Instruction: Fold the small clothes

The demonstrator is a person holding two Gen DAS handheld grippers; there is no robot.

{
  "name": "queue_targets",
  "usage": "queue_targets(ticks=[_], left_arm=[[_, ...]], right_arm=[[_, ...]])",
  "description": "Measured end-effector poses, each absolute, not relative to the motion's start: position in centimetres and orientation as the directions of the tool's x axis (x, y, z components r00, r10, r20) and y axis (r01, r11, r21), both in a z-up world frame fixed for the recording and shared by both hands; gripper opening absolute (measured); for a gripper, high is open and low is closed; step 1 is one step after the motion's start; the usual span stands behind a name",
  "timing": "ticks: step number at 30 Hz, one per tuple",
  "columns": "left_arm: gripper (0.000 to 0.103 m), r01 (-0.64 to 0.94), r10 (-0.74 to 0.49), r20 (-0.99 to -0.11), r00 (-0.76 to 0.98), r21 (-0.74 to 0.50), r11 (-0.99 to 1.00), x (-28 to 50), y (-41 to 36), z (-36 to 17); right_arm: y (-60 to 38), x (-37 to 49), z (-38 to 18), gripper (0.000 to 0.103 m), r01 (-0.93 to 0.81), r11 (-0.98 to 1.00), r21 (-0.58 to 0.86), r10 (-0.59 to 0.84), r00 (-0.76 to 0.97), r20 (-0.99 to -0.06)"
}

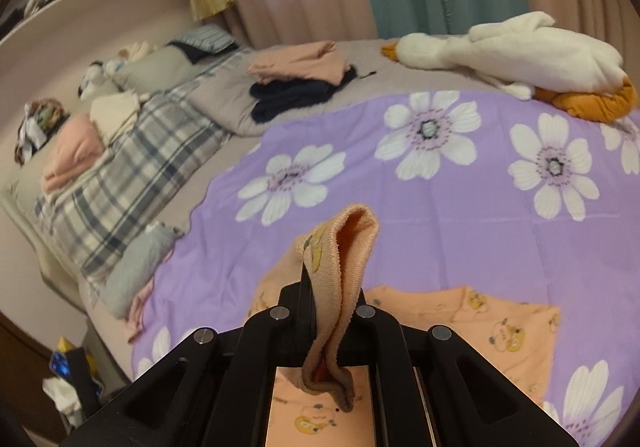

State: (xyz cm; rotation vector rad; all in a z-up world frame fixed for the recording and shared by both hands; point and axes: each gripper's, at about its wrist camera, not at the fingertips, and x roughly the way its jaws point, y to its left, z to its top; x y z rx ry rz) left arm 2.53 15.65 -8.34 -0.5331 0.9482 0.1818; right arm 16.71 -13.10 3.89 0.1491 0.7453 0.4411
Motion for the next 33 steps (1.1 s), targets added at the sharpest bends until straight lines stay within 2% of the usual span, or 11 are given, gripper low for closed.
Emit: queue_targets(ticks=[8, 19, 22, 24, 26, 33], left_arm=[[0.069, -0.312, -0.106, -0.815, 0.569, -0.334, 0.890, 4.9, 13.6, -8.3], [0.068, -0.201, -0.179, -0.829, 0.530, -0.328, 0.923, 10.7, 9.7, -9.5], [0.060, -0.180, -0.209, -0.831, 0.516, -0.344, 0.922, 12.1, 8.8, -10.2], [0.049, -0.156, -0.244, -0.835, 0.493, -0.361, 0.920, 13.1, 7.9, -10.7], [0.045, -0.144, -0.251, -0.842, 0.478, -0.357, 0.923, 13.8, 7.1, -11.3], [0.046, -0.127, -0.204, -0.882, 0.426, -0.281, 0.951, 15.0, 5.8, -13.2]], right_arm=[[-17.5, 16.7, 3.0, 0.006, -0.232, 0.916, 0.328, 0.395, 0.669, -0.630], [-24.3, 17.2, -3.7, 0.006, -0.036, 0.932, 0.360, 0.307, 0.605, -0.735], [-25.5, 17.4, -5.2, 0.006, -0.009, 0.933, 0.359, 0.295, 0.591, -0.751], [-26.1, 17.7, -6.7, 0.006, 0.013, 0.934, 0.358, 0.290, 0.562, -0.775], [-26.7, 17.9, -8.0, 0.006, 0.049, 0.933, 0.355, 0.275, 0.539, -0.796], [-28.5, 18.1, -11.9, 0.006, 0.138, 0.929, 0.344, 0.250, 0.452, -0.856]])
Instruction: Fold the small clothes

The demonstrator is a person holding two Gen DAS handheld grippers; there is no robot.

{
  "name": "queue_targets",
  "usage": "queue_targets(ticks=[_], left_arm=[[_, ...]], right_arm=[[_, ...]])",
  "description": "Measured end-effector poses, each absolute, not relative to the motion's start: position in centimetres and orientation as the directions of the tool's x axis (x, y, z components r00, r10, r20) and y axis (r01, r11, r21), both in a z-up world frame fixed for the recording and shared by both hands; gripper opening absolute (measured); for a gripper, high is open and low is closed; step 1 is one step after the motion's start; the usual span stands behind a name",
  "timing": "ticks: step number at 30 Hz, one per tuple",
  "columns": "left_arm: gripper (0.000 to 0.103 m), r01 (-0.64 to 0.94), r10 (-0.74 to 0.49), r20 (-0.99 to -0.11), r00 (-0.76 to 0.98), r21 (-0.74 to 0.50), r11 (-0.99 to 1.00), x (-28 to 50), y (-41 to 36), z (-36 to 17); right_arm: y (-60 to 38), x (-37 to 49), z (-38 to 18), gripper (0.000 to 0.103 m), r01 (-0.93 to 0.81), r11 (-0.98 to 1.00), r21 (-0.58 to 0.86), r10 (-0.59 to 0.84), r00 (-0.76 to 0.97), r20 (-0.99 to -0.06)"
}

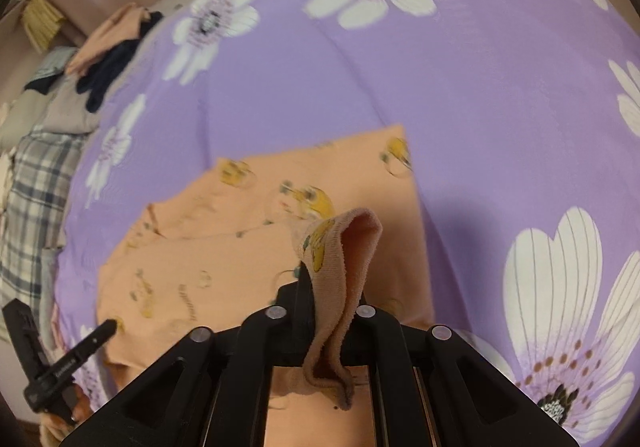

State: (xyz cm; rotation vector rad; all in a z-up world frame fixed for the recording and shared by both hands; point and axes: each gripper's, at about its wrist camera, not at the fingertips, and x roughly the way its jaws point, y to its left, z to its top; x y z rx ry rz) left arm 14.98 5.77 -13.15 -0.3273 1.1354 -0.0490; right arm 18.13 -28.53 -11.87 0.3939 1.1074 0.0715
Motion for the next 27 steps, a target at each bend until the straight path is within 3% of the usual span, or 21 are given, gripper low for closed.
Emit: queue_targets(ticks=[5, 7, 9, 11, 25, 26, 27], left_arm=[[0.048, -0.124, -0.189, -0.885, 0.426, -0.264, 0.957, 15.0, 5.8, -13.2], [0.048, -0.126, -0.190, -0.885, 0.425, -0.265, 0.956, 14.8, 5.8, -13.1], [0.047, -0.125, -0.193, -0.885, 0.423, -0.268, 0.955, 14.5, 5.9, -13.1], [0.047, -0.123, -0.198, -0.885, 0.422, -0.272, 0.954, 14.2, 5.9, -13.0], [0.045, -0.109, -0.256, -0.883, 0.393, -0.322, 0.941, 12.8, 4.8, -13.0], [0.045, -0.110, -0.253, -0.884, 0.394, -0.319, 0.941, 12.7, 4.7, -13.2], [0.045, -0.107, -0.251, -0.881, 0.400, -0.317, 0.943, 12.6, 4.7, -13.3]], right_arm=[[-29.5, 17.6, -12.1, 0.007, 0.139, 0.922, 0.362, 0.268, 0.446, -0.854], [-30.0, 17.1, -11.7, 0.018, 0.146, 0.919, 0.367, 0.266, 0.455, -0.850], [-30.5, 16.6, -11.1, 0.037, 0.154, 0.926, 0.345, 0.237, 0.473, -0.849], [-31.1, 15.8, -10.5, 0.039, 0.150, 0.928, 0.341, 0.228, 0.497, -0.838], [-31.7, 16.7, -12.0, 0.038, 0.138, 0.907, 0.397, 0.284, 0.496, -0.821], [-31.6, 16.7, -12.0, 0.027, 0.142, 0.910, 0.391, 0.276, 0.498, -0.822], [-31.5, 17.1, -12.1, 0.008, 0.151, 0.917, 0.369, 0.253, 0.497, -0.830]])
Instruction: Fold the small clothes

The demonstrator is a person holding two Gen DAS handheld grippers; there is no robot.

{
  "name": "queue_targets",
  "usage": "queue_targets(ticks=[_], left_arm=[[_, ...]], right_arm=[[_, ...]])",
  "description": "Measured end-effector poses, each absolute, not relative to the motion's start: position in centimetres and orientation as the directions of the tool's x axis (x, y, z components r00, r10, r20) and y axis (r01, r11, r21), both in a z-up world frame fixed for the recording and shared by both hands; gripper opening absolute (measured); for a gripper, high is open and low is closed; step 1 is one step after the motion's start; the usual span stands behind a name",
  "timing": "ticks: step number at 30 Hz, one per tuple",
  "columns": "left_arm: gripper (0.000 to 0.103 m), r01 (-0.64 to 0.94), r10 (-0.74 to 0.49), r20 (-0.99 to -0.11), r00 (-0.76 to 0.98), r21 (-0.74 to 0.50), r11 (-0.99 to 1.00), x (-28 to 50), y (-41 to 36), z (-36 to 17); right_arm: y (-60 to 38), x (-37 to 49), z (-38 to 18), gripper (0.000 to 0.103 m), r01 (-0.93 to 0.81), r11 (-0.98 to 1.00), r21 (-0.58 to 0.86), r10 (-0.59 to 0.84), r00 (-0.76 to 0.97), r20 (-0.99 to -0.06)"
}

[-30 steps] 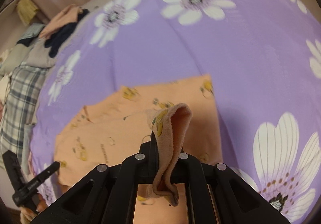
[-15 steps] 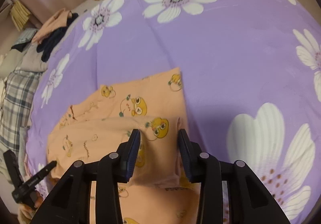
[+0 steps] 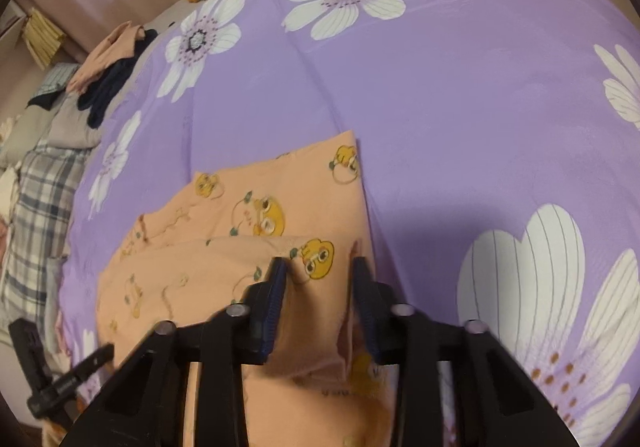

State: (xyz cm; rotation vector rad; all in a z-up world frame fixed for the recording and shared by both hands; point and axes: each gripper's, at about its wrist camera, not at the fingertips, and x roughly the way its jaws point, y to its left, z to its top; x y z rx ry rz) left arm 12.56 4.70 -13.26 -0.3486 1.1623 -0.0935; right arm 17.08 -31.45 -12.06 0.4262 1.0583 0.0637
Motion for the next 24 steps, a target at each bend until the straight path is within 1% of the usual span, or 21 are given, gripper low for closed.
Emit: queue_targets(ticks=[1, 8, 14, 16, 17, 18, 19, 20, 21, 24], left_arm=[[0.045, -0.105, -0.247, -0.881, 0.403, -0.312, 0.944, 12.5, 4.6, -13.3], [0.046, -0.106, -0.221, -0.883, 0.414, -0.288, 0.952, 12.5, 4.4, -13.6], [0.046, -0.096, -0.218, -0.879, 0.424, -0.283, 0.954, 12.4, 4.4, -13.7], [0.046, -0.098, -0.221, -0.878, 0.424, -0.287, 0.953, 12.4, 4.4, -13.7], [0.046, -0.099, -0.220, -0.878, 0.425, -0.287, 0.953, 12.3, 4.4, -13.7], [0.046, -0.098, -0.219, -0.878, 0.426, -0.286, 0.953, 12.3, 4.4, -13.7], [0.046, -0.097, -0.219, -0.877, 0.428, -0.285, 0.954, 12.2, 4.4, -13.7], [0.046, -0.097, -0.218, -0.876, 0.431, -0.285, 0.954, 12.1, 4.4, -13.7], [0.046, -0.099, -0.218, -0.875, 0.432, -0.286, 0.953, 12.0, 4.3, -13.7], [0.046, -0.107, -0.219, -0.875, 0.432, -0.291, 0.951, 11.6, 4.4, -13.6]], right_arm=[[-31.3, 17.2, -11.9, 0.006, 0.151, 0.925, 0.348, 0.233, 0.496, -0.836], [-31.3, 17.5, -9.3, 0.006, 0.126, 0.945, 0.303, 0.176, 0.583, -0.793], [-30.9, 18.8, -12.3, 0.006, 0.146, 0.966, 0.212, 0.114, 0.497, -0.860], [-31.3, 18.5, -12.3, 0.006, 0.152, 0.960, 0.236, 0.131, 0.500, -0.856], [-31.5, 18.3, -12.1, 0.009, 0.157, 0.955, 0.252, 0.142, 0.504, -0.852], [-31.8, 18.0, -11.8, 0.017, 0.164, 0.949, 0.268, 0.151, 0.510, -0.847], [-32.2, 17.7, -11.4, 0.021, 0.174, 0.945, 0.276, 0.150, 0.519, -0.841], [-32.4, 17.3, -11.2, 0.031, 0.179, 0.943, 0.280, 0.148, 0.527, -0.837], [-32.6, 16.9, -10.9, 0.038, 0.183, 0.939, 0.292, 0.154, 0.536, -0.830], [-32.6, 15.6, -10.7, 0.038, 0.152, 0.917, 0.368, 0.233, 0.544, -0.806]])
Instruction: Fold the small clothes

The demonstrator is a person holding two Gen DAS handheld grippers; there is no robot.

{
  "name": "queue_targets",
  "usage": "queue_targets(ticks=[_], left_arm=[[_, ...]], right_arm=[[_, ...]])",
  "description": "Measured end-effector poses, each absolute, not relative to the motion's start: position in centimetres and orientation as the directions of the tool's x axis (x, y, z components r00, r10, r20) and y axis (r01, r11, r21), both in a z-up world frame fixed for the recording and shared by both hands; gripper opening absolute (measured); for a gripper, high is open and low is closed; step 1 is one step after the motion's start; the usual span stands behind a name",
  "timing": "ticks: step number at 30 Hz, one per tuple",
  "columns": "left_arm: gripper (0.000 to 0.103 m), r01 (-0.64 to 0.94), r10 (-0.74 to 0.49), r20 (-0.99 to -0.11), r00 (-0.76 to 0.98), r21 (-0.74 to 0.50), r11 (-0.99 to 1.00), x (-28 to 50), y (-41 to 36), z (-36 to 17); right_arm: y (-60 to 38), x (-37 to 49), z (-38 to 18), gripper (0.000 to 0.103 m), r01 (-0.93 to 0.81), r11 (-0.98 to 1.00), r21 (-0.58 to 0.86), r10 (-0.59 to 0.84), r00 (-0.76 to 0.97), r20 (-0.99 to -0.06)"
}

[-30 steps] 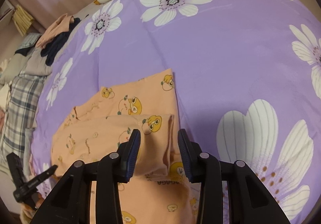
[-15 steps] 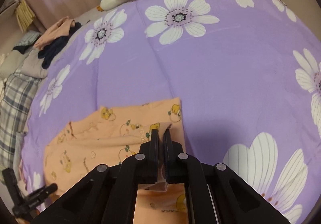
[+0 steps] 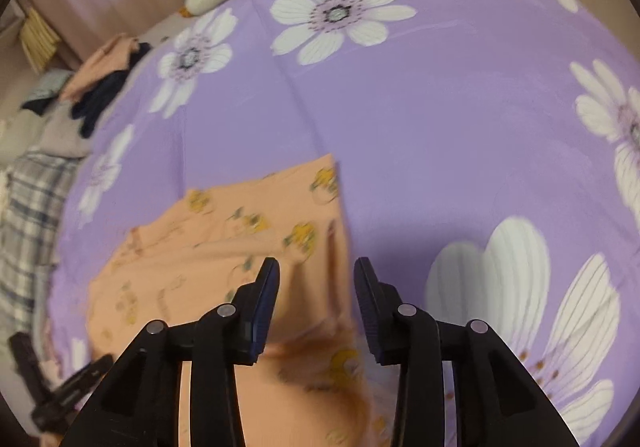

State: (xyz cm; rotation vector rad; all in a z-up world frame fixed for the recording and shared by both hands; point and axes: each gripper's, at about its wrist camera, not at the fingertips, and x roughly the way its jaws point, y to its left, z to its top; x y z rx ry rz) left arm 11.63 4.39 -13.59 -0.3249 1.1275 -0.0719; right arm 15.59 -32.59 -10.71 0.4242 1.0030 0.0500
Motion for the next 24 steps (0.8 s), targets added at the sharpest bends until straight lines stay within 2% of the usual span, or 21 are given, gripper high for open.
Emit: queue_targets(ticks=[6, 7, 9, 11, 18, 24], left_arm=[[0.046, -0.118, -0.224, -0.874, 0.430, -0.301, 0.946, 11.0, 4.6, -13.5], [0.046, -0.116, -0.224, -0.873, 0.432, -0.300, 0.947, 10.9, 4.7, -13.5], [0.046, -0.112, -0.223, -0.873, 0.434, -0.298, 0.948, 10.9, 4.6, -13.6], [0.046, -0.112, -0.219, -0.874, 0.434, -0.294, 0.949, 10.9, 4.6, -13.6], [0.046, -0.116, -0.215, -0.877, 0.431, -0.290, 0.950, 11.0, 4.5, -13.7], [0.046, -0.121, -0.221, -0.876, 0.429, -0.298, 0.947, 11.1, 4.7, -13.7]], right_arm=[[-31.3, 15.0, -11.8, 0.037, 0.132, 0.928, 0.348, 0.234, 0.520, -0.822], [-31.0, 15.2, -12.4, 0.033, 0.132, 0.932, 0.337, 0.229, 0.505, -0.832], [-30.8, 15.2, -12.7, 0.016, 0.146, 0.939, 0.312, 0.202, 0.498, -0.843], [-31.0, 14.9, -12.3, 0.009, 0.156, 0.936, 0.315, 0.197, 0.510, -0.837], [-31.4, 13.7, -9.7, 0.008, 0.124, 0.946, 0.299, 0.180, 0.564, -0.806], [-31.5, 14.7, -12.6, 0.008, 0.167, 0.945, 0.282, 0.166, 0.498, -0.851]])
